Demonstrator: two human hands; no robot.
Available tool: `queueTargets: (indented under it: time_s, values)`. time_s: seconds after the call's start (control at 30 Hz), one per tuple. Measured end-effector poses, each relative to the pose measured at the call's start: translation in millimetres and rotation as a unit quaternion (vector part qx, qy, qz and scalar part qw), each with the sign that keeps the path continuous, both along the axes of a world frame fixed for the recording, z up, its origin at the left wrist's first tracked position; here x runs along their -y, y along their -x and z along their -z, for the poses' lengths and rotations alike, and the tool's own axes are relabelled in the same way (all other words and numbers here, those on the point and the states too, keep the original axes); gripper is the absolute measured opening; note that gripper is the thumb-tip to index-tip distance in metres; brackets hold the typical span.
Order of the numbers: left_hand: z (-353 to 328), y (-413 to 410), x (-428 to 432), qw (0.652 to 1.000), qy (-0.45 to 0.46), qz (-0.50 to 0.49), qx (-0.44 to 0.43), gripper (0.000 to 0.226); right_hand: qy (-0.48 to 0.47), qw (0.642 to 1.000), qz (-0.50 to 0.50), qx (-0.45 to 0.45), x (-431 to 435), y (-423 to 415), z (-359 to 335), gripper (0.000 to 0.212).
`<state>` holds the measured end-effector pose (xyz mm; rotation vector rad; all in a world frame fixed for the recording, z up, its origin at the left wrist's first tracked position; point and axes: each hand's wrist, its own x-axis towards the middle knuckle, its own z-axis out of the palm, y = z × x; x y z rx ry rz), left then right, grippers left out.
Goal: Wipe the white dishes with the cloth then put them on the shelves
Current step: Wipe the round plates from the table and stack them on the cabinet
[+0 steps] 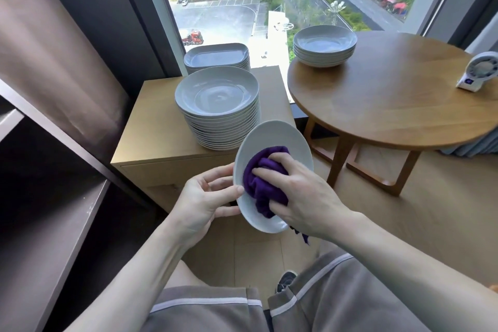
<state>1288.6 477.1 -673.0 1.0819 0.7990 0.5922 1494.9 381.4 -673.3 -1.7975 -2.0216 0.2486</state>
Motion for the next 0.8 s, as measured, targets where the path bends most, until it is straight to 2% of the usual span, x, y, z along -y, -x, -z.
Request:
queueTargets:
  time_s: [0.13,0.33,0.53,0.8]
  values:
    - [0,-4,10,0.999,-0.002,0.030,-0.012,0.045,-0.040,0.996,0.081,-0.011,-6,-15,-6,0.058]
    - [-2,2,3,1.000,0.002,-0.009,-0.008,0.043,0.051,0.986,0.157,0.023,-8,-27,0,0.053]
    - [-2,5,-3,0.999,0.007,-0.040,0.004,0.042,0.066,0.990,0.118,0.047,-2,-8,5,0.053]
    - [3,0,3,0.999,0.016,-0.027,0.009,0.047,0.025,0.999,-0.008,0.024,7,14,5,0.053]
